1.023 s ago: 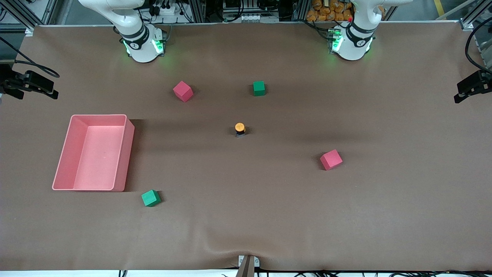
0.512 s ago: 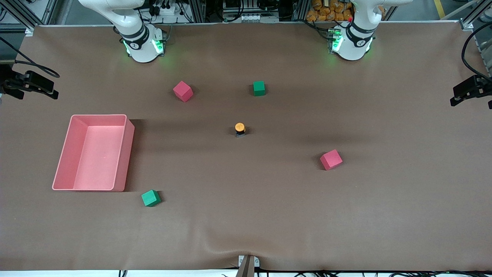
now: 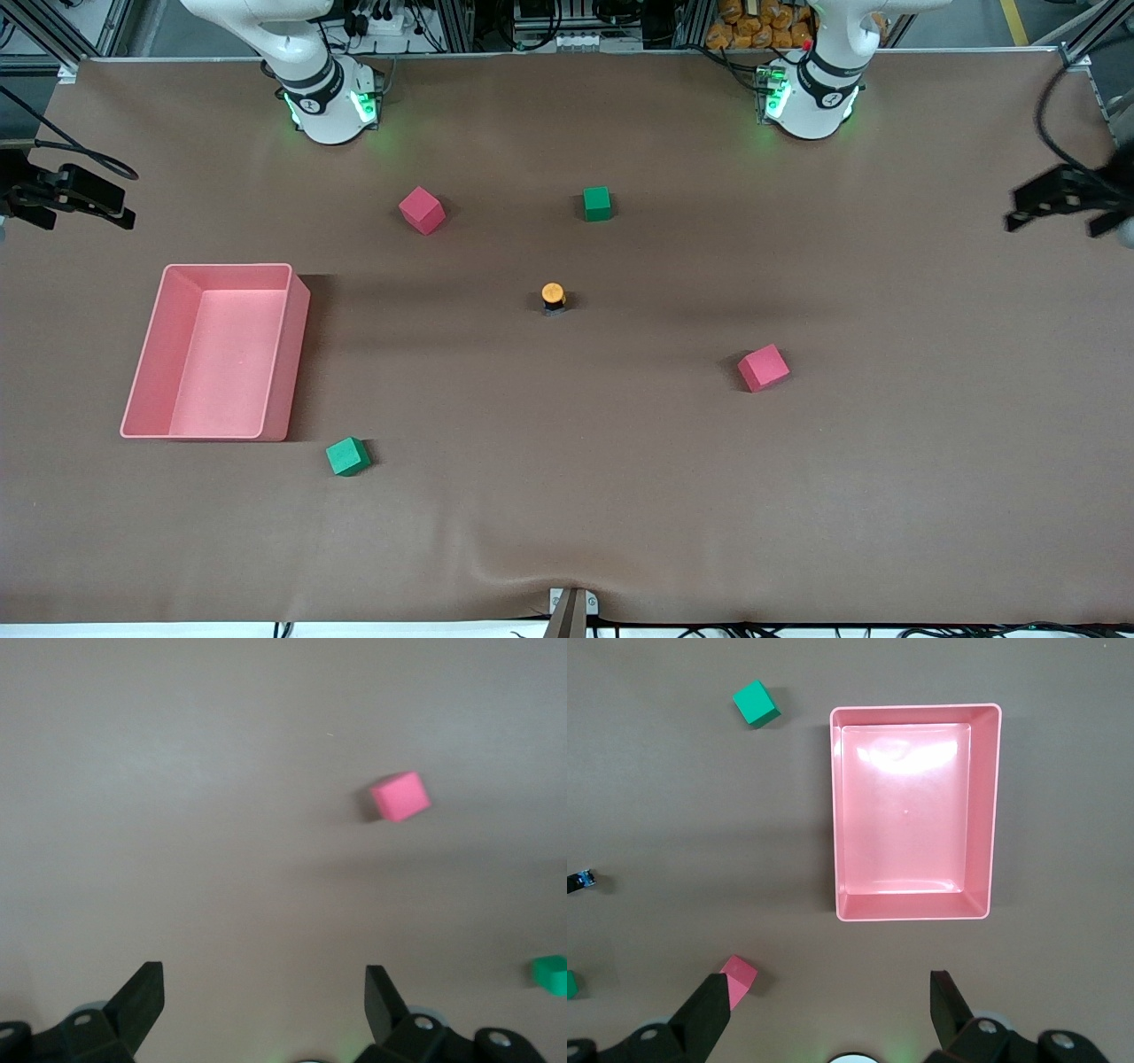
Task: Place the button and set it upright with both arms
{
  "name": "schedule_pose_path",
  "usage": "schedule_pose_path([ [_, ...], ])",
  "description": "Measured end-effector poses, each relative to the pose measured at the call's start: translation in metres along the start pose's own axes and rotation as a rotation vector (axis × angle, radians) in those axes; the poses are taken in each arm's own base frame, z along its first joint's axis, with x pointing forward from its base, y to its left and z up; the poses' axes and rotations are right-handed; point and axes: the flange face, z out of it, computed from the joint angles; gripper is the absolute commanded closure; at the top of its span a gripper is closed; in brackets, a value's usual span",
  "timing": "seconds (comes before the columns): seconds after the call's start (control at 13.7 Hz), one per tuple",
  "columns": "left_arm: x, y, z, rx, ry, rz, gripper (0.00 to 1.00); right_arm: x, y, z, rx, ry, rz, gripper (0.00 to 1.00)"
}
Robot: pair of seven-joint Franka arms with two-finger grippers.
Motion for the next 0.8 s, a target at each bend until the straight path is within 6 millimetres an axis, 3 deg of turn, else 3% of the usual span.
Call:
schedule_pose_path([
  [0.15,-0.006,0.038,-0.007,0.004,0.004,-0.008,0.0,0.0,0.0,0.0,0.0,0.0,0.0,0.0],
  [0.22,-0.007,0.041,-0.008,0.004,0.005,-0.004,0.0,0.0,0.0,0.0,0.0,0.0,0.0,0.0],
  [0.51,-0.005,0.014,-0.006,0.002,0.002,-0.053,0.0,0.0,-0.002,0.0,0.0,-0.003,-0.004,0.0],
  [0.8,-0.002,0.013,-0.005,0.002,0.007,-0.085,0.0,0.0,-0.003,0.0,0.0,-0.003,-0.006,0.0],
])
